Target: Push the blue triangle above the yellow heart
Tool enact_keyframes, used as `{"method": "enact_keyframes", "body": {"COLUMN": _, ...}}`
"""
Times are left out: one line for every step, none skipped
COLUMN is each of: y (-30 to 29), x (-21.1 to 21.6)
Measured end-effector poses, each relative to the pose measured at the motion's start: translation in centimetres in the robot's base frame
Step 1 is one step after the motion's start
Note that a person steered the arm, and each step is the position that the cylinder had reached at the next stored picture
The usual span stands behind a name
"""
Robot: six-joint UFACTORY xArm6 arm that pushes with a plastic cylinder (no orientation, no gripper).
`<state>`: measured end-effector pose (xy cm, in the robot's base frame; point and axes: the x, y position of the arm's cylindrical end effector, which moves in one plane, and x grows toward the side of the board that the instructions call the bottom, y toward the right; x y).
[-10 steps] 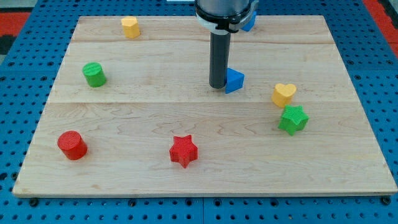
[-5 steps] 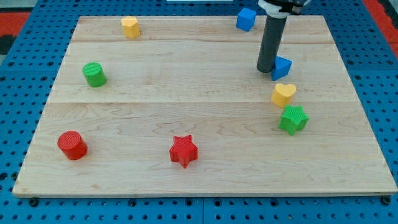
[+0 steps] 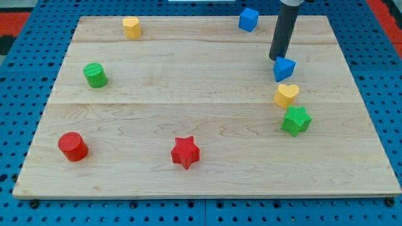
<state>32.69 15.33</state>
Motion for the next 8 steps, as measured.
{"method": "enact_keyframes", "body": {"y": 1.3, "x": 1.0}}
{"method": "enact_keyframes", "body": {"y": 4.2, "x": 1.9}}
{"method": "enact_keyframes", "body": {"y": 1.4, "x": 4.9}}
{"method": "enact_keyframes", "body": {"y": 3.6, "x": 4.8}}
{"method": "enact_keyframes", "body": {"y": 3.9, "x": -0.6}}
{"method": "enact_keyframes", "body": {"y": -3.0, "x": 0.2}}
{"method": "enact_keyframes", "body": {"y": -4.2, "x": 4.3}}
{"method": "enact_keyframes", "body": {"y": -4.2, "x": 6.4}}
